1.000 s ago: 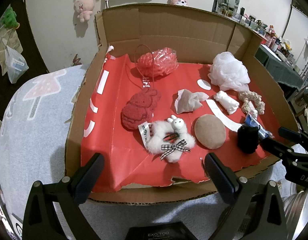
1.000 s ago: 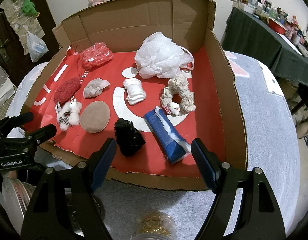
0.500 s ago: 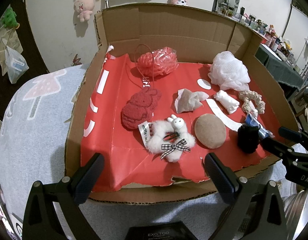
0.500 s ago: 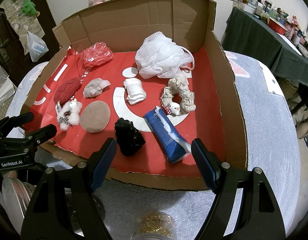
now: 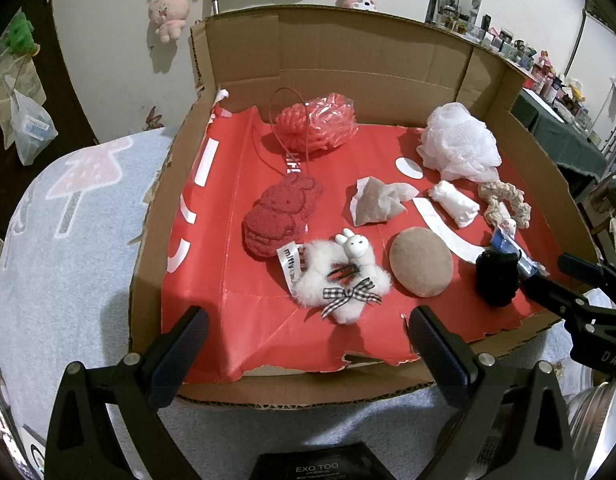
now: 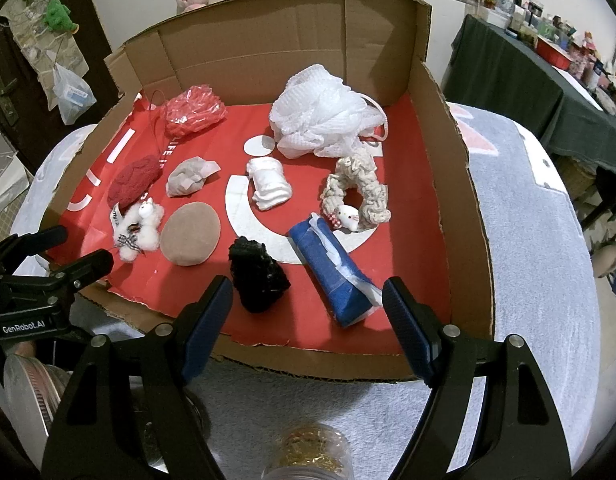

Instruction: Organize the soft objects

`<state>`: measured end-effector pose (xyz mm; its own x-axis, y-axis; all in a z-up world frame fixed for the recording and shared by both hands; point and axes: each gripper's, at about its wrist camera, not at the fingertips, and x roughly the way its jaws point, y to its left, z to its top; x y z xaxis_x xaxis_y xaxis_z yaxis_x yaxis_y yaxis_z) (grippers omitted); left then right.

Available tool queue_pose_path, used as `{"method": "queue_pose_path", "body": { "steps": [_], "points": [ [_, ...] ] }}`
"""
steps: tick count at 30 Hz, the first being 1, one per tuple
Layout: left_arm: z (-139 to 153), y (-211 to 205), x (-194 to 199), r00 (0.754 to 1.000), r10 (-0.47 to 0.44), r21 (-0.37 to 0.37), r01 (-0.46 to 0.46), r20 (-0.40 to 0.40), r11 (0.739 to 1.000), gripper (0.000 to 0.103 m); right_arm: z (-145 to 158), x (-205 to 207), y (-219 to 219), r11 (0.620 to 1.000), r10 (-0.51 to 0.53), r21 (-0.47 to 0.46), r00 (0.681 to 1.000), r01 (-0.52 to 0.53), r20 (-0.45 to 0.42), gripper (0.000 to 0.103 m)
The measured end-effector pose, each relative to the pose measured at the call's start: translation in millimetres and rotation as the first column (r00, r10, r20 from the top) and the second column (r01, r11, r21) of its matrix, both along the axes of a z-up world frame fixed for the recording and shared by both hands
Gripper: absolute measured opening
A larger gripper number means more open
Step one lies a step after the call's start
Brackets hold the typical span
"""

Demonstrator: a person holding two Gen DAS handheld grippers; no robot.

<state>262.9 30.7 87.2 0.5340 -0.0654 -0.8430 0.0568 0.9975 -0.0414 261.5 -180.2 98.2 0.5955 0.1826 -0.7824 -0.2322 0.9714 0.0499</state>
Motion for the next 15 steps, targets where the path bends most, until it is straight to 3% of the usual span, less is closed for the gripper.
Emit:
{"method": "queue_pose_path", "body": {
  "steps": [6, 15],
  "points": [
    [1.9, -0.8, -0.6, 1.000, 0.000, -0.001, 0.000, 0.008, 1.000, 0.102, 0.1, 0.4, 0.1, 1.000, -0.002, -0.002, 1.000, 0.002, 0.000, 0.077],
    [31.5, 12.2, -21.7, 0.993, 0.026, -0.016, -0.024, 0.117, 1.000, 0.102, 10.6, -10.4, -3.5, 1.000, -0.003, -0.004, 0.999, 0.004, 0.032, 0.077]
  ]
}}
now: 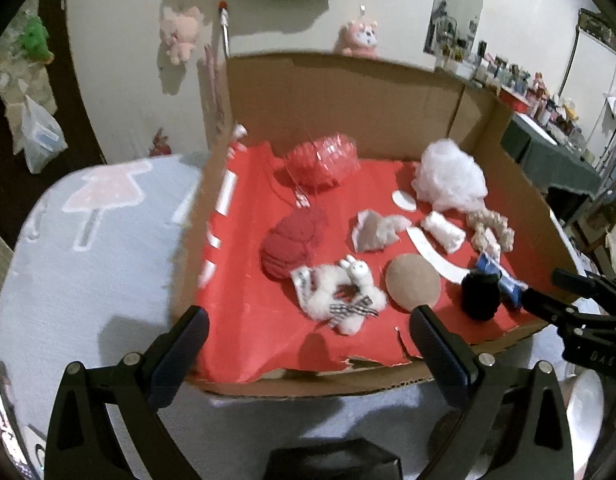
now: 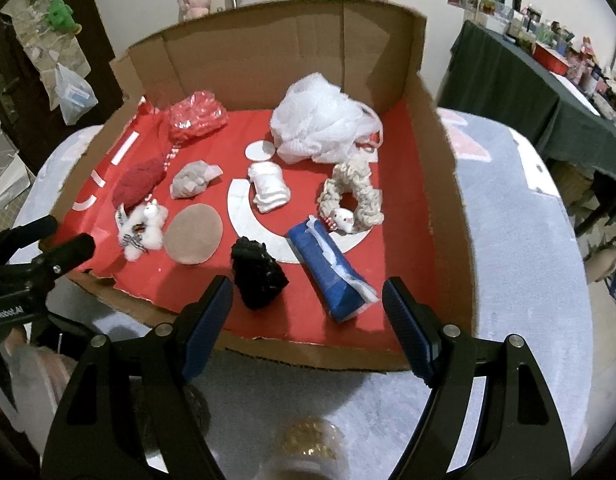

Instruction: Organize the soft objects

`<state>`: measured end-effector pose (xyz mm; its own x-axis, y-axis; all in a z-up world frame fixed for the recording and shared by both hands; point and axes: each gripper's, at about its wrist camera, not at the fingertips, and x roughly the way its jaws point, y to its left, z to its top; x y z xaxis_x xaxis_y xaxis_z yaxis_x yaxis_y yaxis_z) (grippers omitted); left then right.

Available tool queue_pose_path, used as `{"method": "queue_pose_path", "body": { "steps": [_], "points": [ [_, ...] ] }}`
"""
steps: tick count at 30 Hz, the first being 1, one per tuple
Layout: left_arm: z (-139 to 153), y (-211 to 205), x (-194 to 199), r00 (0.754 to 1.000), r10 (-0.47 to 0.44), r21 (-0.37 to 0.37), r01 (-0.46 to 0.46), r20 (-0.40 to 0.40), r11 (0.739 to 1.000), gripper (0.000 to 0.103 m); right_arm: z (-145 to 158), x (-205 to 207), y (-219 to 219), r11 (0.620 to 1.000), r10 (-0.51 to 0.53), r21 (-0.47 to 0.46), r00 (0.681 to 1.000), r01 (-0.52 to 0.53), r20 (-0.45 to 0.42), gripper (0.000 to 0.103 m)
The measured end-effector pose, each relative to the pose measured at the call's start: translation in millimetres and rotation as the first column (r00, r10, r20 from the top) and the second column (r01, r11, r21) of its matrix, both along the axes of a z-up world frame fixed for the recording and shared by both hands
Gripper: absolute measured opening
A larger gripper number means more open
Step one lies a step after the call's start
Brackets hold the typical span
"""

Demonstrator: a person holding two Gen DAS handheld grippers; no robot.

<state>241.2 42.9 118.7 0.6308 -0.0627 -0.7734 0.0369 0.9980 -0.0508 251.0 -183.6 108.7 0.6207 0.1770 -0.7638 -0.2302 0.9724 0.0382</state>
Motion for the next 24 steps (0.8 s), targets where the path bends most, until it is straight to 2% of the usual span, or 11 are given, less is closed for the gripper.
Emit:
{"method": "queue_pose_path", "body": {
  "steps": [5, 10, 13, 18, 21, 24],
  "points": [
    [26.9, 6.8, -27.1, 0.995, 0.016, 0.001, -0.017, 0.099, 1.000, 0.103, 22.2, -18.6, -4.8, 1.000, -0.005, 0.015, 0.998, 0.004, 0.064, 0.077],
    [51.2, -1.1, -72.7, 0.973, -0.001, 0.022, -0.004, 0.229, 1.000, 0.103, 49.7, -55.2, -7.7, 1.000, 0.008, 0.026, 0.986, -0.012, 0.165, 0.077],
    [57.0, -8.7, -98.0, 0.961, -0.025, 0.019, 0.020, 0.274, 1.000, 0.103, 60.0, -84.3, -8.9, 0.999, 0.022, 0.039, 0.974, -0.031, 0.226, 0.084],
    [52.1, -18.6, -143.5, 0.935, -0.034, 0.021, 0.028, 0.352, 0.999, 0.103, 60.6, -135.0, -8.8, 0.997, 0.049, 0.047, 0.950, -0.067, 0.309, 0.088],
    [43.6, -21.5, -164.1, 0.926, -0.024, -0.004, 0.028, 0.376, 1.000, 0.103, 51.5, -159.8, -7.7, 0.996, 0.059, 0.039, 0.934, -0.078, 0.352, 0.093],
    [32.7, -24.3, -177.6, 0.922, -0.015, -0.010, 0.021, 0.386, 1.000, 0.103, 37.9, -177.6, -7.9, 0.997, 0.048, 0.040, 0.921, -0.069, 0.387, 0.094]
  ]
}}
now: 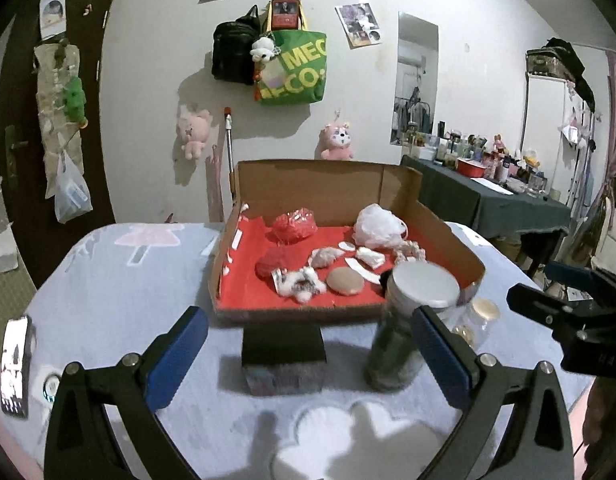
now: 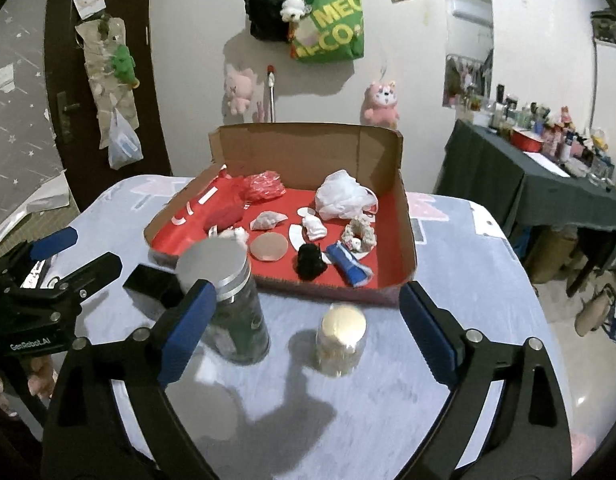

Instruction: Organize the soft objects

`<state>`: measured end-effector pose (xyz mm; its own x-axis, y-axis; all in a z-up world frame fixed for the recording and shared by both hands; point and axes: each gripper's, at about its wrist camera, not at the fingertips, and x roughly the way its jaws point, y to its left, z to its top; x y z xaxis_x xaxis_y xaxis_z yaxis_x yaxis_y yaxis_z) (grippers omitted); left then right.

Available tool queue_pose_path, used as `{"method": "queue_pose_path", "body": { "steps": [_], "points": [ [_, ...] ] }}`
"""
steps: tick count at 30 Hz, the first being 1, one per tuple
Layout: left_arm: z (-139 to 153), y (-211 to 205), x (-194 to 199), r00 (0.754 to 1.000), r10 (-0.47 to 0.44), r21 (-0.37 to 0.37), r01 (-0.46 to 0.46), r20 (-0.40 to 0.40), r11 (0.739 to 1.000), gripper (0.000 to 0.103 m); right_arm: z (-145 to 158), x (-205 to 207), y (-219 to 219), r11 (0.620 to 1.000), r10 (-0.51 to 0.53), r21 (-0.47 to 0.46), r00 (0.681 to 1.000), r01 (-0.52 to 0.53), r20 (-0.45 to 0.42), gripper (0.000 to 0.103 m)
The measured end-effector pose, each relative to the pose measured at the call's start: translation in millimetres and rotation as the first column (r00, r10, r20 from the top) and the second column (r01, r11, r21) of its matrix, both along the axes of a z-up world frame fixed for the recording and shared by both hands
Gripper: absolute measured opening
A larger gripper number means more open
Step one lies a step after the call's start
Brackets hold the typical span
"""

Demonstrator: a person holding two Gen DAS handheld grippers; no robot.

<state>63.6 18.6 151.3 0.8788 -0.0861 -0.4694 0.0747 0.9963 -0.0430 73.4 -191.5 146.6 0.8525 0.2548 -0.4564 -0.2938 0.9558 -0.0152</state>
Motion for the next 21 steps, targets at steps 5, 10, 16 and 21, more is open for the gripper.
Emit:
{"method": "queue_pose_path", "body": {
  "steps": [5, 10, 16, 21],
  "points": [
    [-29.8, -7.2, -8.0, 1.000, -0.017, -0.008, 0.017, -0.024, 1.000, 0.103, -37.2, -15.0, -3.9, 1.000, -0.025, 0.018, 1.000, 0.025, 0.002, 0.094],
    [-66.5, -12.0, 0.0, 0.991, -0.021, -0.012, 0.020, -0.128, 1.000, 0.103, -72.9, -13.0, -7.6, 0.998, -0.058, 0.008, 0.997, 0.058, -0.041, 0.094],
    [-102.3, -15.2, 10.1, 0.971, 0.001, -0.001, -0.002, -0.239, 1.000, 0.103, -104.7, 0.3, -9.2, 0.996, -0.087, -0.016, 0.990, 0.086, -0.111, 0.094],
    [-117.7, -16.3, 14.1, 0.959, 0.034, 0.043, -0.023, -0.280, 0.999, 0.103, -123.8, 6.2, -6.8, 0.995, -0.098, -0.038, 0.984, 0.094, -0.148, 0.094]
  ]
}}
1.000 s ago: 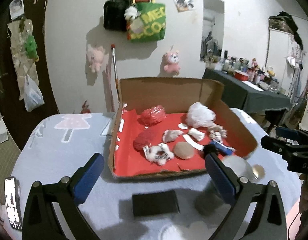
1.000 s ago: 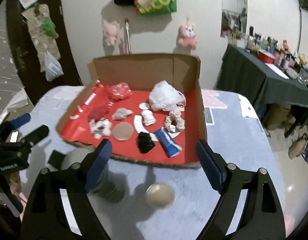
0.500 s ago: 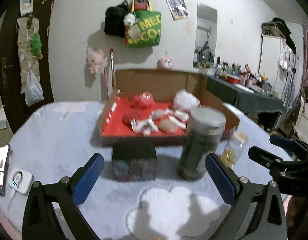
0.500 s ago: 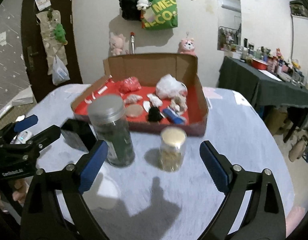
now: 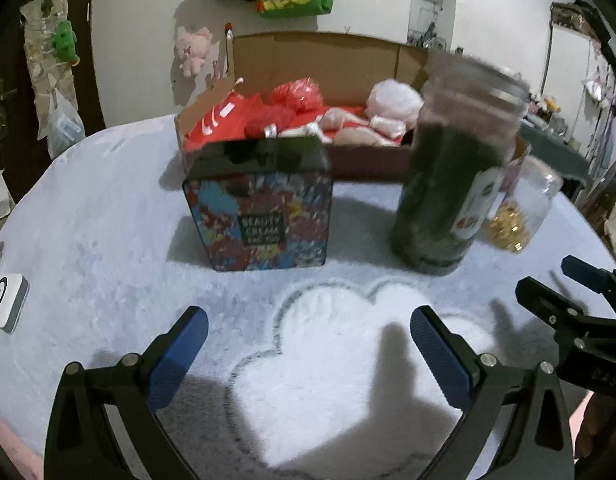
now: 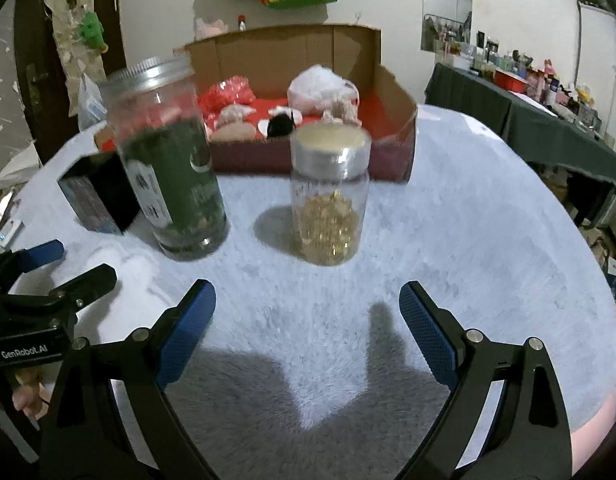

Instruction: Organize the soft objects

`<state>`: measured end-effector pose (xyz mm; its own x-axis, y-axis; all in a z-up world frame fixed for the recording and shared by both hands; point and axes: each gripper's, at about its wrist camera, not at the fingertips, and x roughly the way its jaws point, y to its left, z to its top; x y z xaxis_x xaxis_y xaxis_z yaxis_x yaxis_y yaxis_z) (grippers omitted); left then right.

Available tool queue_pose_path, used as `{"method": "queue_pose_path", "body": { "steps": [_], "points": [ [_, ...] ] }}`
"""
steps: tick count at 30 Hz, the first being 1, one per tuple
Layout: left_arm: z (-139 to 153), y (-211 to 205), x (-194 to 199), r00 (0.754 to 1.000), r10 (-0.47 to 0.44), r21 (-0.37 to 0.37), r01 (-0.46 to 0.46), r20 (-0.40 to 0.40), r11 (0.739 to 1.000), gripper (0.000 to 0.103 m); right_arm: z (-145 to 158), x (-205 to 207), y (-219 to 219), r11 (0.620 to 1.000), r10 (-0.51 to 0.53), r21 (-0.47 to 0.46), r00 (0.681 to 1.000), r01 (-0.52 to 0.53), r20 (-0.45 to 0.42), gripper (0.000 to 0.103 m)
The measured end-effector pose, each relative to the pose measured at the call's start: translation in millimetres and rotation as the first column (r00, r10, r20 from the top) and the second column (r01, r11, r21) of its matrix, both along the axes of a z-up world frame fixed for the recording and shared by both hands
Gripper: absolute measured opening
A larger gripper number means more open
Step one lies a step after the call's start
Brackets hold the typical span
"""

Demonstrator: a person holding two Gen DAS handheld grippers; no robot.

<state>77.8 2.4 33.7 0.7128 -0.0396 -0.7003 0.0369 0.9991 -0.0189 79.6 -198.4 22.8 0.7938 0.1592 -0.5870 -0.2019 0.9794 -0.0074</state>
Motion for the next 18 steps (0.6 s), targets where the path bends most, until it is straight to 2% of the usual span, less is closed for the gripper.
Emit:
{"method": "queue_pose_path", "body": {
  "steps": [6, 9, 18],
  "points": [
    [-3.8, 0.3, 3.4, 0.999, 0.015, 0.015, -0.015, -0.036, 1.000, 0.103, -13.8, 6.2, -0.6, 1.000, -0.023, -0.010, 0.999, 0.023, -0.029, 0.094],
    [-4.9, -2.3, 2.9, 0.999, 0.020, 0.034, -0.019, -0.033, 0.999, 0.103, -14.8, 5.7, 1.1, 0.999, -0.027, -0.026, 0.999, 0.026, -0.023, 0.094],
    [-5.2, -2.1, 4.1, 0.999, 0.025, 0.028, -0.024, -0.027, 0.999, 0.103, -14.8, 7.0, -1.0, 1.000, -0.026, -0.015, 0.999, 0.026, -0.026, 0.095]
  ]
}}
